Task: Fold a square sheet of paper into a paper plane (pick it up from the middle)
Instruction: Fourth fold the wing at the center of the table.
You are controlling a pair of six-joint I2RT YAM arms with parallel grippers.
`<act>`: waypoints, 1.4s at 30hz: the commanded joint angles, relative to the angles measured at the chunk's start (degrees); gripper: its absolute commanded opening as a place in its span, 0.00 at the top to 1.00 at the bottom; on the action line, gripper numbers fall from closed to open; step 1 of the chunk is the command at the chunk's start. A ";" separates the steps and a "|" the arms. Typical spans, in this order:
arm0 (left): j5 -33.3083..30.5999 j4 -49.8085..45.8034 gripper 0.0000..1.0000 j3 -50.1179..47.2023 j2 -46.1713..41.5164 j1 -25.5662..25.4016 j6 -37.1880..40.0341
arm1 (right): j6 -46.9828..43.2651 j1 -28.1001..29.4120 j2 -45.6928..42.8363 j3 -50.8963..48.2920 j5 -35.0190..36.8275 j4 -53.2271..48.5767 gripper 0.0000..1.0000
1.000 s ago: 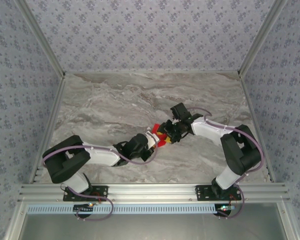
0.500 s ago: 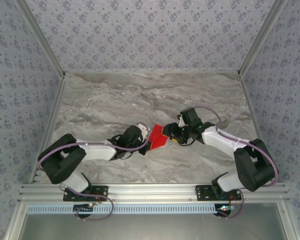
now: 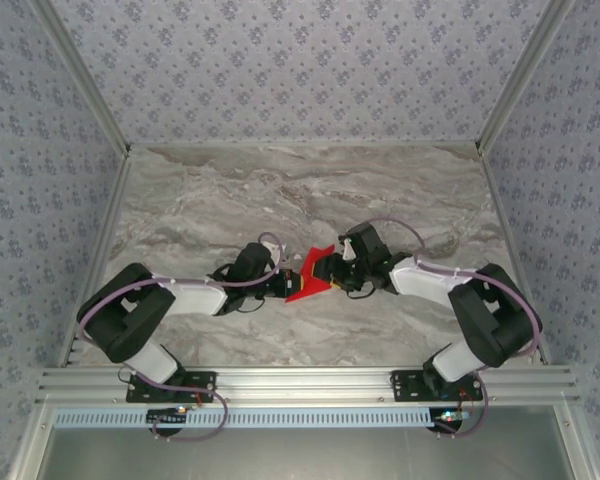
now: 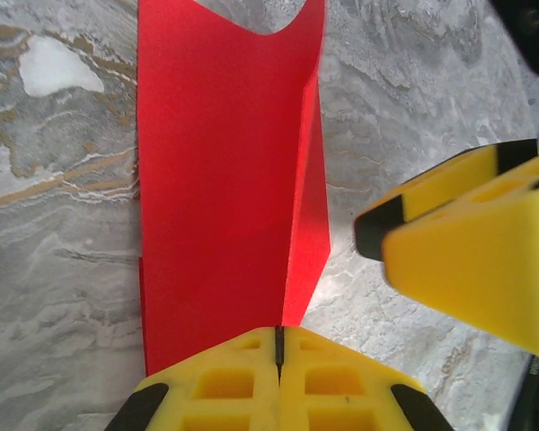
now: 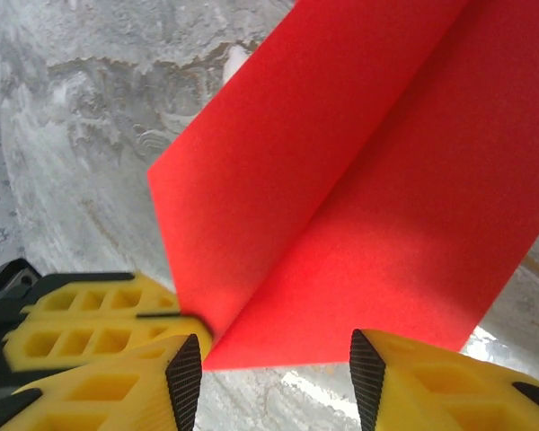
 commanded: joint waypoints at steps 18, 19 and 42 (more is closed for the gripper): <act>12.77 -7.10 0.96 7.60 6.55 4.04 1.25 | 2.60 0.26 4.66 1.60 5.48 2.44 0.51; 12.95 -7.02 0.96 7.73 6.80 4.11 1.13 | 2.50 0.31 5.09 1.72 5.50 2.34 0.51; 12.35 -8.18 0.77 7.63 5.45 5.15 0.28 | 0.60 2.44 10.99 8.11 12.01 -10.29 0.52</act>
